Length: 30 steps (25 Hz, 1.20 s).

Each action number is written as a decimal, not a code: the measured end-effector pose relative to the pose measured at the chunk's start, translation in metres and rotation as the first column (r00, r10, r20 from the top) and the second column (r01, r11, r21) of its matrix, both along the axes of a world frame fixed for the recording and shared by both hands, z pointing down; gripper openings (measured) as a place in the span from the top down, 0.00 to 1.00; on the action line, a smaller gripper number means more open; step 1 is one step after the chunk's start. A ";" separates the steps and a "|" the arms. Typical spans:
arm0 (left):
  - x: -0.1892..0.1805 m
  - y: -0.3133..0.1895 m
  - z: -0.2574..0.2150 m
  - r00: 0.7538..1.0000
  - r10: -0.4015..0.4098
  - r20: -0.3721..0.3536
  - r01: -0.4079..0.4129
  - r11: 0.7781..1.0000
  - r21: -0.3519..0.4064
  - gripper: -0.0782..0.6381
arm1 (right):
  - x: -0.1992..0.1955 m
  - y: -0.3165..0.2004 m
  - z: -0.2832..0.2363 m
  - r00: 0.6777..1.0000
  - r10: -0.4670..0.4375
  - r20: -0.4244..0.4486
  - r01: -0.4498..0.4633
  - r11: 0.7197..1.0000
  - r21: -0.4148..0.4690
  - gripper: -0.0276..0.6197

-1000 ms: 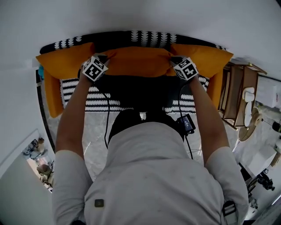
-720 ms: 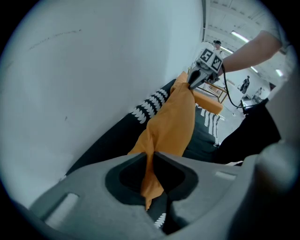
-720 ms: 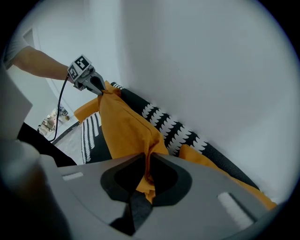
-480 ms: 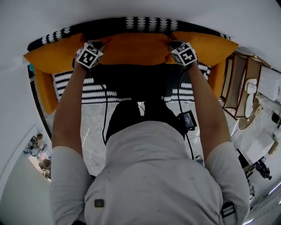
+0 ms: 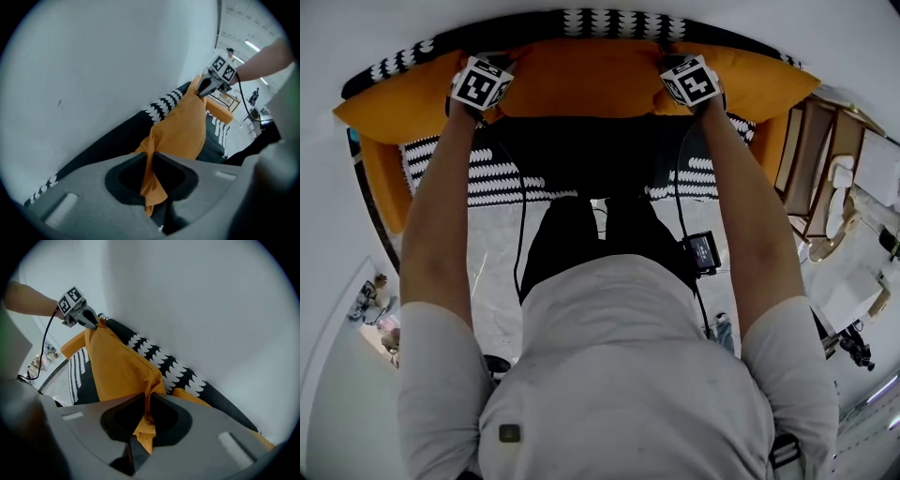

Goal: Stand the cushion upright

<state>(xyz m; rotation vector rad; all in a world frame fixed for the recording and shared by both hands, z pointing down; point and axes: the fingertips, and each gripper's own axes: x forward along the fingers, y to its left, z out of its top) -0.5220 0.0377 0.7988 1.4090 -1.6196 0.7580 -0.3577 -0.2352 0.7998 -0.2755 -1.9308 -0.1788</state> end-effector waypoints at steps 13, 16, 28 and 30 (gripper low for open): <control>-0.013 -0.005 -0.029 0.998 -0.065 0.027 0.062 0.994 0.095 0.66 | 0.001 -0.003 -0.017 0.998 0.063 0.027 -0.063 0.998 0.006 0.71; -0.017 0.001 -0.052 0.996 -0.089 0.024 0.085 0.986 0.144 0.65 | 0.000 0.011 -0.037 0.997 0.051 0.053 -0.050 0.999 -0.013 0.66; -0.005 0.032 -0.197 0.980 -0.196 0.025 0.167 0.890 0.424 0.59 | -0.015 0.075 -0.185 0.943 0.107 0.314 -0.068 0.989 -0.133 0.68; 0.009 0.033 -0.226 0.980 -0.196 0.024 0.162 0.868 0.470 0.60 | -0.011 0.085 -0.216 0.921 0.113 0.374 -0.070 0.989 -0.127 0.69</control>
